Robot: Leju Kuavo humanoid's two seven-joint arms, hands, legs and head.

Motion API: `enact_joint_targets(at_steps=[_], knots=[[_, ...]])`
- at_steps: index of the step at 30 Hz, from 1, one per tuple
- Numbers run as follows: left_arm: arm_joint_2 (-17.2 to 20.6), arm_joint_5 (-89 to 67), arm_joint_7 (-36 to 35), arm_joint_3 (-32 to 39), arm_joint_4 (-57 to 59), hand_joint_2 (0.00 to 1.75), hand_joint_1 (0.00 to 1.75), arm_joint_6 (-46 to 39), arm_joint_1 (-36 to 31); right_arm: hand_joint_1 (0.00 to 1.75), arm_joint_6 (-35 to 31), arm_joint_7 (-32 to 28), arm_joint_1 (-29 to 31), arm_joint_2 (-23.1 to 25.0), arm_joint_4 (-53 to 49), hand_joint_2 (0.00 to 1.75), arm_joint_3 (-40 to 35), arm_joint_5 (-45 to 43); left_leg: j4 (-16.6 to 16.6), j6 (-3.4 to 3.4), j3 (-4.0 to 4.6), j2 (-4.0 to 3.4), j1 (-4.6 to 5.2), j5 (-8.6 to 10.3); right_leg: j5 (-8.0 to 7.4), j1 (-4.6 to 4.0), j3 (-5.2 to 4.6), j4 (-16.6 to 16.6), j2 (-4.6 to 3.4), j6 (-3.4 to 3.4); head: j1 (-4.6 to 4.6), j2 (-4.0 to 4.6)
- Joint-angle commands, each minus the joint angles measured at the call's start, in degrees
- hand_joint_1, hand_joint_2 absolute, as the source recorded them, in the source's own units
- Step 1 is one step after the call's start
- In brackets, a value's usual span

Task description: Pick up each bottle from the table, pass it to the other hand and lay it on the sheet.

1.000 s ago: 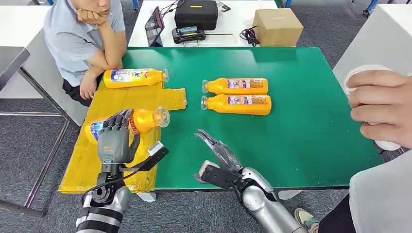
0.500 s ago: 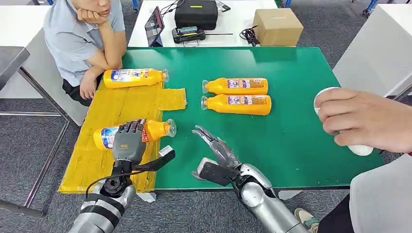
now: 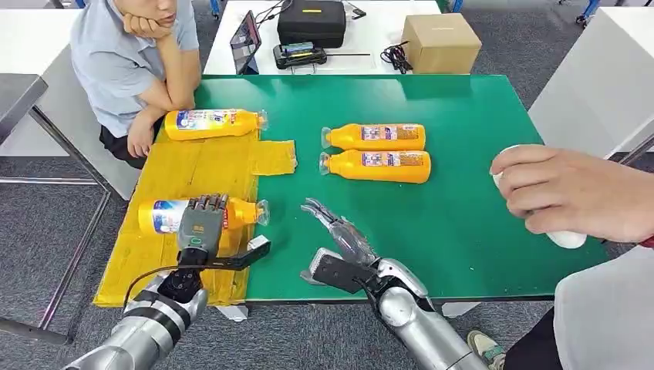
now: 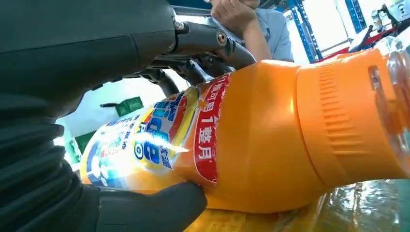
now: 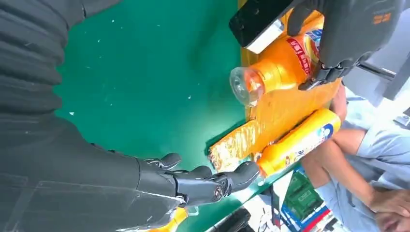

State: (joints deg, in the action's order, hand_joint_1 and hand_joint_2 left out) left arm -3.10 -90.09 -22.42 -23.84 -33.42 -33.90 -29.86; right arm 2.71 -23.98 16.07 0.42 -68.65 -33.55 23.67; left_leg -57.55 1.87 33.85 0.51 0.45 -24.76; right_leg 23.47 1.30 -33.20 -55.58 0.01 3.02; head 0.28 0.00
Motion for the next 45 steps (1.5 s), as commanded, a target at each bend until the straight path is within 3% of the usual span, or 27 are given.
enact_joint_targets(at_steps=[1,13,17,28,32,35,37,39,40,42,45], knots=[[1.3,0.1,-0.1,-2.5,7.4,1.75,0.00,2.1,-2.7,0.00,0.3,0.0,2.1,0.0,3.4,1.75,-0.3,0.0,0.0,-0.10,-0.13,-0.12,-0.07,-0.04,0.00,-0.08,0.11,0.0,-0.09,-0.12,0.00,0.00],[0.1,0.1,1.3,-1.4,7.8,1.75,0.00,6.9,-2.7,0.00,0.2,0.1,1.6,0.2,3.7,1.75,0.7,0.0,0.0,-0.08,-0.21,-0.11,-0.05,-0.03,-0.01,-0.06,0.17,0.0,-0.08,-0.10,0.00,0.00],[0.8,0.1,0.5,-3.2,4.7,1.75,0.00,2.6,-1.3,0.00,0.0,-0.1,1.1,0.2,3.7,1.75,1.1,0.4,0.1,-0.07,-0.31,-0.11,-0.03,-0.03,0.00,-0.04,0.28,0.0,-0.08,-0.09,0.00,0.00],[0.8,0.1,0.4,-3.2,4.6,1.75,0.00,2.5,-1.3,0.00,0.0,-0.1,1.0,0.1,3.7,1.75,1.0,0.4,0.0,-0.11,-0.36,-0.14,-0.09,-0.06,0.01,-0.10,0.33,0.1,-0.09,-0.14,0.00,0.00],[1.6,0.1,-0.3,-5.1,-1.0,1.75,0.00,-2.3,1.2,0.00,-0.5,-0.2,-0.1,0.0,3.4,1.75,1.6,0.7,0.0,-0.14,-0.38,-0.14,-0.12,-0.06,0.01,-0.13,0.36,0.1,-0.09,-0.17,0.00,0.00],[3.2,0.1,-0.5,-5.8,-14.6,1.75,0.00,-6.1,6.9,0.00,-3.0,-1.3,-2.4,-0.3,0.5,1.75,2.8,1.1,0.1,-0.11,-0.39,-0.10,-0.07,-0.06,0.03,-0.08,0.36,0.1,-0.06,-0.13,0.00,0.00],[0.1,6.8,10.1,3.4,-34.4,1.75,0.00,-6.1,17.0,0.00,-8.4,-1.5,-6.1,0.0,-5.3,1.75,5.3,2.9,0.0,-0.14,-0.40,-0.14,-0.12,-0.12,0.06,-0.13,0.38,0.1,-0.09,-0.17,0.02,0.00],[-6.3,13.4,24.2,11.5,-44.8,1.75,0.00,-6.1,23.5,0.00,-14.0,-1.9,-10.2,0.7,-12.8,1.75,7.9,4.9,0.0,-0.04,-0.21,0.02,0.00,-0.08,0.10,-0.01,0.21,0.0,0.05,-0.06,0.00,0.00],[-7.6,15.0,27.2,12.9,-46.0,1.75,0.00,-6.1,24.5,0.00,-16.6,-2.4,-11.3,0.9,-14.9,0.00,8.6,6.4,-0.1,-0.09,-0.28,-0.02,-0.07,-0.20,0.18,-0.08,0.30,0.0,0.03,-0.12,0.02,0.00],[-12.3,21.3,36.1,17.2,-50.2,1.75,0.00,-6.1,27.2,0.00,-18.6,-2.2,-14.2,1.2,-20.3,0.00,9.5,6.8,-0.1,-0.06,-0.18,0.08,-0.05,-0.23,0.23,-0.06,0.22,0.0,0.13,-0.08,0.00,0.00],[-12.3,21.3,36.1,17.2,-50.2,1.75,0.00,-6.1,27.2,0.00,-18.6,-2.2,-14.2,1.2,-20.3,0.00,9.5,6.8,-0.1,-0.06,-0.18,0.08,-0.05,-0.23,0.23,-0.06,0.22,0.0,0.13,-0.08,0.00,0.00]])
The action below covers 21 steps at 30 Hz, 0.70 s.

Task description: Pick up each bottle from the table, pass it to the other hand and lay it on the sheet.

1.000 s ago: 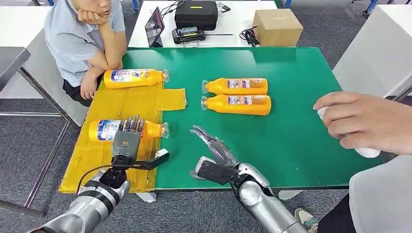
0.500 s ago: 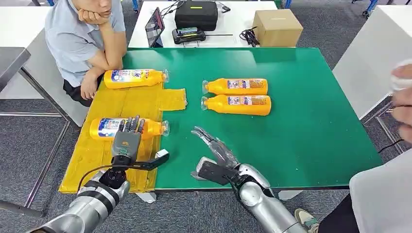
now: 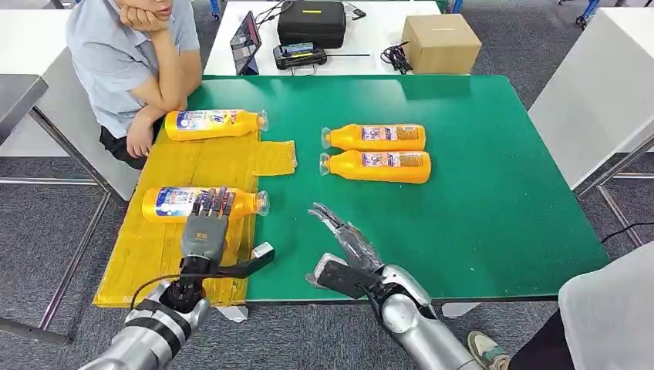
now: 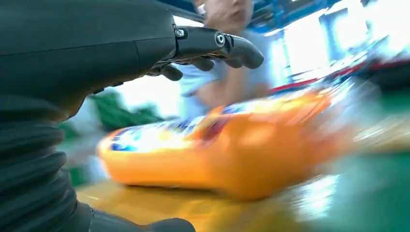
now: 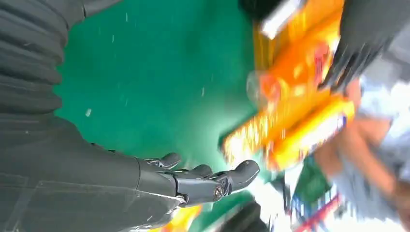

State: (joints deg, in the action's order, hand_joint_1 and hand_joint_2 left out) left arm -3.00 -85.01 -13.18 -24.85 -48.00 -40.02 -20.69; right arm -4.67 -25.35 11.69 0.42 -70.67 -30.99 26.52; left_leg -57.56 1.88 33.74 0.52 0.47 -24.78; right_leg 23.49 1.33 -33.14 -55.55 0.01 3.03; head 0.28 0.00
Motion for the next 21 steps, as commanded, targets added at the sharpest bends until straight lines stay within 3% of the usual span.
enact_joint_targets(at_steps=[1,4,5,10,14,21], knots=[[-13.4,19.3,29.4,19.0,-36.0,1.75,0.00,0.0,18.6,0.00,-10.8,-1.2,-10.8,1.4,-20.0,0.00,7.6,1.5,-0.1,-0.07,-0.08,0.07,-0.08,-0.23,0.23,-0.09,0.17,-0.1,0.12,-0.10,0.00,0.00],[-15.8,29.1,36.6,21.9,-36.3,1.75,0.00,0.0,19.8,0.00,-10.0,-4.0,-13.9,1.2,-24.6,0.00,9.8,-3.7,-0.2,-0.08,-0.06,0.01,-0.09,-0.24,0.22,-0.10,0.11,-0.1,0.06,-0.10,0.00,0.00],[-16.1,39.0,40.4,23.2,-35.6,1.75,0.00,0.0,20.4,0.00,-9.9,-6.8,-17.5,2.3,-28.0,1.75,13.6,-6.8,-0.1,-0.03,0.23,0.13,-0.01,-0.15,0.17,-0.01,-0.11,-0.1,0.16,-0.04,0.02,0.00],[-14.6,46.2,41.5,23.7,-36.6,1.75,0.00,0.0,22.1,0.00,-10.2,-8.0,-20.9,3.9,-27.4,1.75,18.8,-8.1,0.0,-0.08,0.18,0.00,-0.03,-0.19,0.07,-0.04,-0.14,0.1,0.04,-0.09,0.02,0.00],[-13.9,48.4,40.8,22.4,-38.2,1.75,0.00,0.0,23.3,0.00,-20.9,-6.3,-21.8,3.0,-26.8,1.75,20.5,6.1,0.0,-0.14,0.08,-0.04,-0.13,-0.24,0.10,-0.15,-0.03,0.1,0.02,-0.15,0.02,0.00],[-10.1,60.4,39.4,15.4,-45.5,1.75,0.00,0.0,27.3,0.00,-28.8,0.2,-23.9,-0.3,-24.3,1.75,22.3,19.2,0.0,-0.10,0.06,-0.02,-0.10,-0.19,0.08,-0.11,0.01,0.2,0.03,-0.10,0.02,0.00]])
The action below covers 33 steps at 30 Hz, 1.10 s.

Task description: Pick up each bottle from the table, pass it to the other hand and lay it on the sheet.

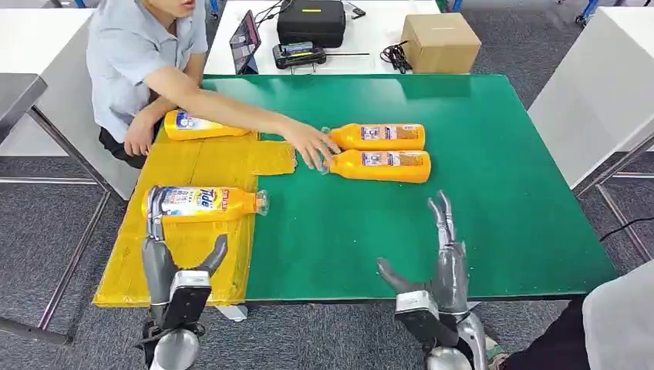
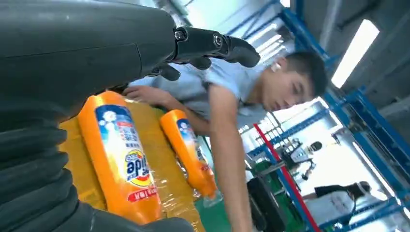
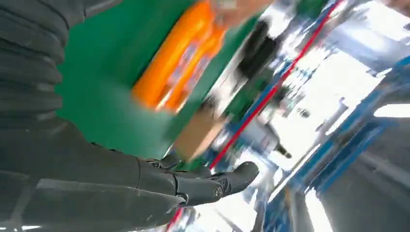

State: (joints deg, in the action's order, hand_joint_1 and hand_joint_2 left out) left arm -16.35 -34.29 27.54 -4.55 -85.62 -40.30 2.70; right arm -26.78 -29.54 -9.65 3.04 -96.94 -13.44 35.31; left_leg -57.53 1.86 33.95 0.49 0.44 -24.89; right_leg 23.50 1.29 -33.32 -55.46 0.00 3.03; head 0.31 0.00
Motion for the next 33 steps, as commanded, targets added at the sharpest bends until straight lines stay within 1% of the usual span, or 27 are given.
enact_joint_targets(at_steps=[1,2,4,5,8,10,14,16,17,18,19,20,21,22,24,26,27,29,32,33], knots=[[3.4,11.0,-1.2,-5.4,-8.8,1.75,0.00,0.3,4.3,0.00,-7.8,4.9,-2.7,-3.2,2.0,1.75,5.0,12.4,0.0,-0.12,-0.22,-0.01,-0.10,-0.15,0.12,-0.11,0.28,0.1,0.04,-0.15,-0.02,0.00],[3.9,12.3,-0.9,-6.4,-10.6,1.75,0.00,0.3,5.1,0.00,-9.5,5.5,-3.0,-3.4,1.9,1.75,5.2,14.4,0.0,-0.09,-0.13,0.02,-0.07,-0.09,0.07,-0.08,0.18,0.1,0.04,-0.11,-0.02,0.00],[4.0,12.4,-0.7,-6.8,-11.4,1.75,0.00,0.3,5.5,0.00,-10.1,5.6,-3.0,-3.6,1.9,1.75,5.2,15.1,0.0,-0.11,-0.15,-0.01,-0.08,-0.12,0.09,-0.09,0.19,0.0,0.01,-0.13,-0.02,0.00],[4.0,12.4,-0.7,-7.0,-12.3,1.75,0.00,0.3,5.9,0.00,-10.8,6.2,-3.0,-3.6,2.2,1.75,5.3,16.8,0.0,-0.06,-0.07,-0.01,-0.02,-0.06,0.04,-0.03,0.09,0.0,0.01,-0.09,-0.02,0.00],[4.1,12.6,-0.9,-7.3,-12.5,1.75,0.00,0.3,6.0,0.00,-13.2,8.5,-2.1,-3.5,4.4,1.75,4.7,22.4,0.0,-0.14,-0.20,-0.04,-0.10,-0.14,0.09,-0.12,0.24,0.0,0.00,-0.17,0.00,0.00],[4.3,12.4,-1.5,-7.3,-11.6,1.75,0.00,0.3,5.6,0.00,-13.2,11.0,-1.4,-3.3,6.3,1.75,4.9,28.2,0.0,-0.08,-0.14,-0.06,-0.05,-0.05,0.00,-0.06,0.14,0.1,-0.04,-0.10,0.00,0.00],[4.6,13.2,-1.7,-7.4,-11.2,1.75,0.00,0.3,5.7,0.00,-13.2,12.2,0.1,-4.0,10.5,1.75,3.7,31.8,0.1,-0.11,-0.23,-0.10,-0.11,-0.07,-0.01,-0.12,0.24,0.2,-0.06,-0.13,-0.02,0.00],[5.1,14.5,-2.3,-7.8,-11.7,1.75,0.00,0.3,5.9,0.00,-12.3,16.8,1.3,-6.0,13.6,1.75,1.5,35.5,0.1,-0.12,-0.30,-0.17,-0.12,-0.10,0.00,-0.13,0.31,0.2,-0.13,-0.15,0.00,0.00],[5.3,15.3,-2.7,-7.9,-11.8,1.75,0.00,0.4,5.9,0.00,-11.4,17.6,1.8,-6.7,14.8,1.75,0.9,35.4,0.1,-0.15,-0.35,-0.19,-0.16,-0.14,0.02,-0.17,0.36,0.2,-0.14,-0.18,-0.02,0.00],[5.8,16.7,-3.5,-8.3,-11.5,1.75,0.00,0.8,5.5,0.00,-10.1,19.7,2.8,-8.0,16.5,1.75,-0.3,35.2,0.0,-0.16,-0.39,-0.21,-0.20,-0.18,0.04,-0.21,0.43,0.2,-0.15,-0.21,0.00,0.00],[6.1,17.5,-4.0,-8.6,-10.8,1.75,0.00,1.5,5.0,0.00,-9.9,20.2,3.6,-8.5,17.7,1.75,-0.8,34.7,0.1,-0.07,-0.19,-0.08,-0.08,-0.06,0.00,-0.09,0.22,0.1,-0.05,-0.09,-0.02,0.00],[6.1,17.9,-3.9,-8.5,-9.4,1.75,0.00,1.5,4.1,0.00,-10.1,20.0,4.9,-8.8,19.7,1.75,-1.1,33.2,0.1,-0.10,-0.29,-0.15,-0.11,-0.09,0.00,-0.12,0.32,0.2,-0.12,-0.14,0.00,0.00],[6.1,19.9,-4.1,-8.5,-8.6,1.75,0.00,2.4,3.6,0.00,-9.8,19.2,5.8,-8.9,20.9,1.75,-1.2,30.7,0.1,-0.07,-0.24,-0.12,-0.07,-0.04,-0.03,-0.08,0.26,0.1,-0.10,-0.10,0.00,0.00],[6.2,21.4,-4.1,-8.8,-7.5,1.75,0.00,3.2,3.0,0.00,-9.2,19.6,7.0,-8.9,23.0,1.75,-1.2,30.2,0.1,-0.05,-0.18,-0.07,-0.03,-0.02,-0.03,-0.04,0.21,0.1,-0.06,-0.08,0.00,0.00],[6.4,21.1,-3.7,-9.5,-6.1,1.75,0.00,3.3,2.4,0.00,-8.4,19.8,8.8,-9.1,25.8,1.75,-1.4,30.1,0.1,-0.12,-0.31,-0.17,-0.09,-0.06,-0.03,-0.10,0.34,0.2,-0.14,-0.15,0.00,0.00],[6.5,20.5,-3.7,-10.2,-5.7,1.75,0.00,3.4,2.1,0.00,-8.1,19.9,9.8,-9.2,26.7,1.75,-1.3,30.2,0.1,-0.06,-0.19,-0.04,-0.02,-0.01,-0.03,-0.03,0.22,0.1,-0.03,-0.07,-0.02,0.00],[6.7,20.0,-4.1,-10.7,-5.3,1.75,0.00,3.9,1.8,0.00,-7.6,20.0,10.8,-9.1,27.9,1.75,-1.4,30.3,0.1,-0.11,-0.30,-0.11,-0.08,-0.03,-0.04,-0.09,0.33,0.2,-0.08,-0.15,0.00,0.00],[6.7,19.6,-4.6,-11.3,-4.9,1.75,0.00,4.3,1.3,0.00,-6.8,20.0,12.0,-9.3,28.5,1.75,-1.7,30.9,0.1,-0.09,-0.22,-0.10,-0.06,-0.03,-0.03,-0.07,0.25,0.1,-0.08,-0.12,-0.02,0.00],[6.6,19.3,-5.3,-11.8,-4.4,1.75,0.00,4.8,0.4,0.00,-4.6,21.0,13.9,-9.5,29.3,1.75,-1.9,31.2,0.1,-0.09,-0.22,-0.08,-0.04,-0.03,-0.01,-0.05,0.23,0.1,-0.04,-0.12,0.00,0.00],[6.8,19.3,-5.9,-12.2,-4.0,1.75,0.00,5.5,0.1,0.00,-3.9,22.0,14.7,-10.0,29.9,1.75,-2.3,32.9,0.0,-0.13,-0.28,-0.11,-0.09,-0.06,-0.01,-0.11,0.31,0.1,-0.07,-0.17,-0.02,0.00]])
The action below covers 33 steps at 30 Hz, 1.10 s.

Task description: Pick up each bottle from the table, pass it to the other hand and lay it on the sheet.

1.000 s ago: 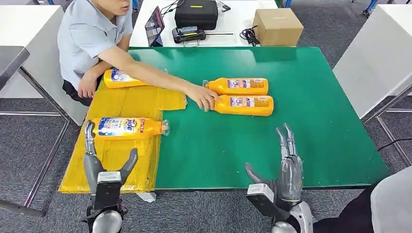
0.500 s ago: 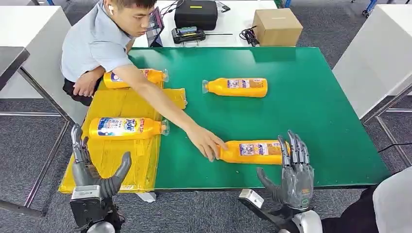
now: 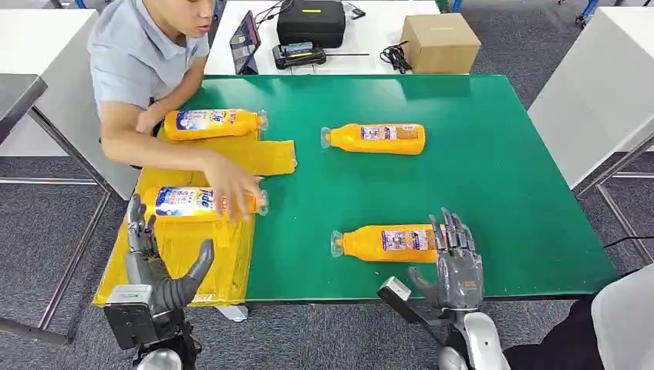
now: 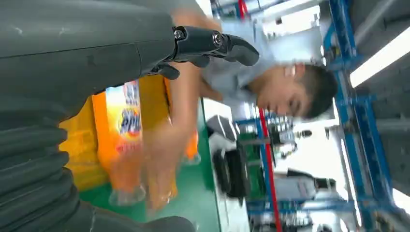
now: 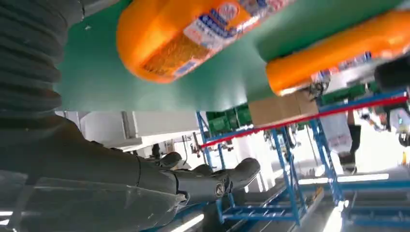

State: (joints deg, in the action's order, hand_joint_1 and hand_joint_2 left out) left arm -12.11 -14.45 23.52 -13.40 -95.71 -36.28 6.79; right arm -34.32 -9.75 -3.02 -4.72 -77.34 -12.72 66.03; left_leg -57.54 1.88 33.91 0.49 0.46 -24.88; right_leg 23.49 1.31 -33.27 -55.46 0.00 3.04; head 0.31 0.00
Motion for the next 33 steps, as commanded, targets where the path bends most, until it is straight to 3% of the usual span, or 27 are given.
enact_joint_targets(at_steps=[1,9,19,22,25,27,33], knots=[[2.6,-0.5,-2.3,-3.7,6.3,1.75,0.00,1.9,-4.2,0.00,4.0,2.4,8.7,-2.4,10.5,1.75,-3.1,2.4,0.1,-0.08,-0.14,-0.08,-0.03,-0.02,0.00,-0.04,0.13,0.1,-0.05,-0.09,0.00,0.00],[2.6,1.1,-5.2,-4.4,7.7,1.75,0.00,4.3,-5.0,0.00,9.2,4.2,11.0,-3.3,11.5,1.75,-4.5,1.8,0.0,-0.10,-0.18,-0.07,-0.06,-0.04,0.02,-0.07,0.19,0.1,-0.04,-0.12,0.00,0.00],[2.7,1.7,-5.8,-4.5,7.3,1.75,0.00,5.1,-4.6,0.00,9.9,5.4,10.3,-4.3,10.0,1.75,-5.9,3.1,0.0,-0.06,-0.09,-0.03,-0.02,-0.01,0.01,-0.03,0.10,0.0,-0.01,-0.09,0.00,0.00],[3.0,3.4,-7.5,-4.6,6.3,1.75,0.00,7.1,-3.4,0.00,11.6,7.8,8.6,-5.6,6.8,1.75,-7.3,4.3,0.0,-0.13,-0.19,-0.06,-0.10,-0.08,0.06,-0.11,0.22,0.0,-0.03,-0.16,0.00,0.00],[4.2,14.7,-11.9,-4.4,5.7,1.75,0.00,13.8,-1.7,0.00,14.2,9.2,6.7,-7.4,4.0,1.75,-8.4,3.0,0.0,-0.11,-0.16,-0.03,-0.07,-0.09,0.08,-0.08,0.19,0.0,0.00,-0.14,0.00,0.00],[5.0,9.1,-9.1,-5.6,5.6,1.75,0.00,10.5,-1.6,0.00,16.2,9.2,5.4,-8.9,2.4,1.75,-9.0,1.7,0.0,-0.10,-0.18,-0.04,-0.05,-0.08,0.07,-0.06,0.20,0.1,-0.02,-0.13,-0.02,0.00],[5.4,10.6,-11.3,-6.5,4.1,1.75,0.00,12.2,-1.3,0.00,18.6,8.8,4.1,-10.3,0.2,1.75,-10.0,-0.2,0.0,-0.10,-0.09,-0.03,-0.05,-0.09,0.07,-0.06,0.11,0.0,-0.02,-0.13,0.00,0.00]])
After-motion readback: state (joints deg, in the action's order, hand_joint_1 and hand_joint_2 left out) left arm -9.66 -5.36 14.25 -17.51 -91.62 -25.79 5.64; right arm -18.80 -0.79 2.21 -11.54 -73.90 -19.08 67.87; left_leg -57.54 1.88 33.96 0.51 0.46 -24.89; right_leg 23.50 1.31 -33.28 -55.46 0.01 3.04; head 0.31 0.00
